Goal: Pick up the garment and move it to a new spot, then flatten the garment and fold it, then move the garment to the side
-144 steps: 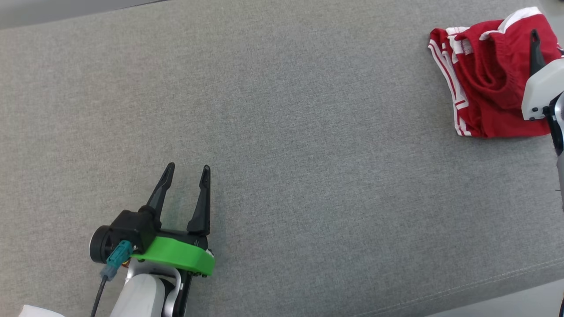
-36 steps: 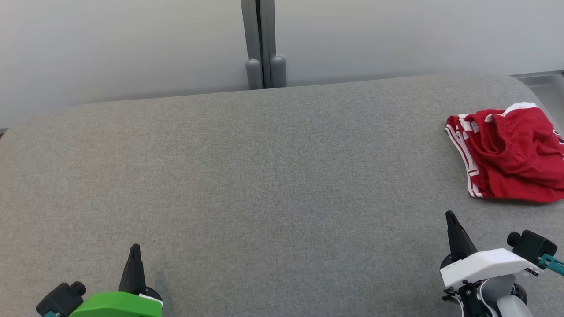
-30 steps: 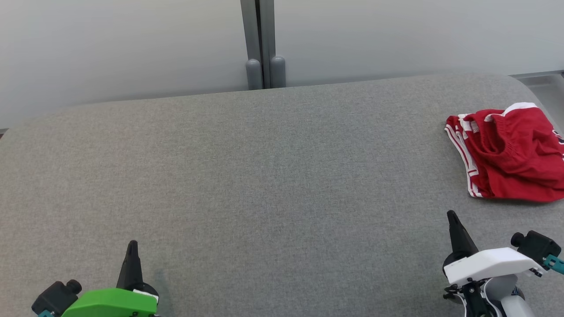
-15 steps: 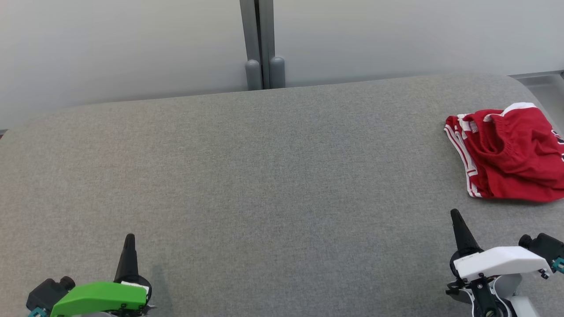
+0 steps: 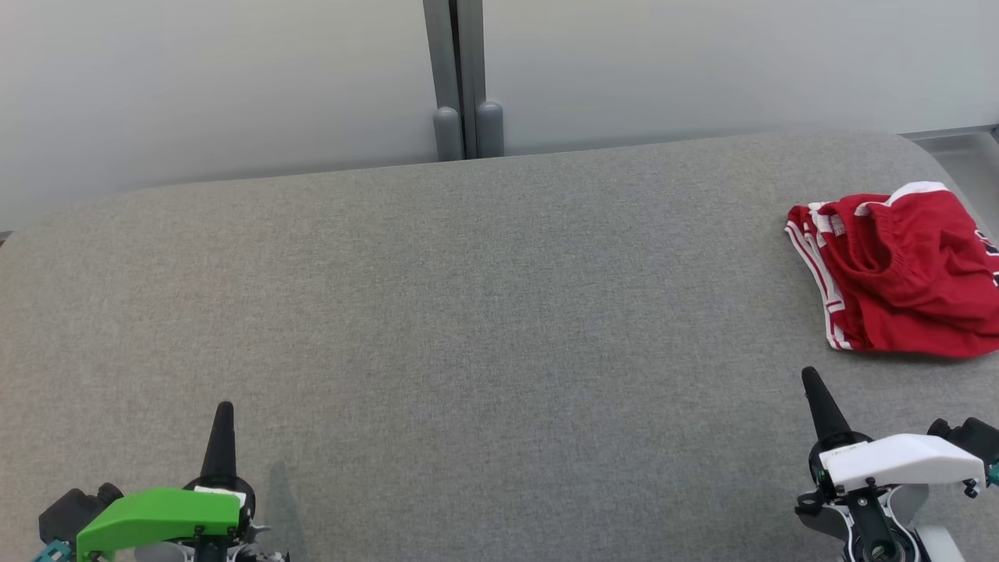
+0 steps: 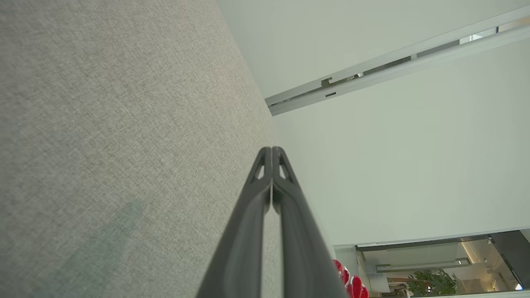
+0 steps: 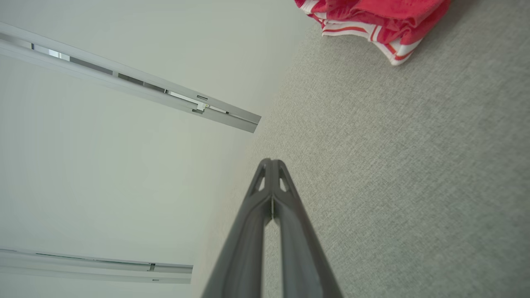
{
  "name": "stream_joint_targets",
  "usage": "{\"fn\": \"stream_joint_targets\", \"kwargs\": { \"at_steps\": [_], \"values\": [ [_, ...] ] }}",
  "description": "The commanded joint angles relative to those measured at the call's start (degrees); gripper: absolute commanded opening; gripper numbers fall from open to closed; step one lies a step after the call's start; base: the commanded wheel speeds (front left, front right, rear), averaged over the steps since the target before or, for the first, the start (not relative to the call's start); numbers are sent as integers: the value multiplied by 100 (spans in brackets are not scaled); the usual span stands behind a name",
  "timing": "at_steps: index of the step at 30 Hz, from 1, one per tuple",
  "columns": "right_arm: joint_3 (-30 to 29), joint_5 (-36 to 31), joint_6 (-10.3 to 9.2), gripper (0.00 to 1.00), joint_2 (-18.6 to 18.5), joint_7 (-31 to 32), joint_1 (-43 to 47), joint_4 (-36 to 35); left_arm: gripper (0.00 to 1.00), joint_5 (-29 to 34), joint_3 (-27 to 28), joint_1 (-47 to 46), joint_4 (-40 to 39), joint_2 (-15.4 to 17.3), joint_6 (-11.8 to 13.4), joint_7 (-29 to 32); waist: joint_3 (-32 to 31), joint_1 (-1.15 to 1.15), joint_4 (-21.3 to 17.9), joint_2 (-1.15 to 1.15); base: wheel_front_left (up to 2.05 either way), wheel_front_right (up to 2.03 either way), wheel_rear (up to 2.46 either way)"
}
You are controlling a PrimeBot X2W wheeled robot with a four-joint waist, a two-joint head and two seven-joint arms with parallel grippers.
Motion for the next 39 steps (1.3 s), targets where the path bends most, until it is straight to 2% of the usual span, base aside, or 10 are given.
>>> {"fn": "stream_joint_targets", "kwargs": {
  "at_steps": [1,39],
  "values": [
    [-31,154,-3,0,-33,37,-102,-77,0,-141,33,-153,-55,39,-26,36,-1,0,-1,0,0,0,0],
    [-217,1938,-5,0,-46,499,-102,-203,0,-1667,262,-392,-94,45,-49,514,-27,0,-30,0,0,0,0]
  ]
}}
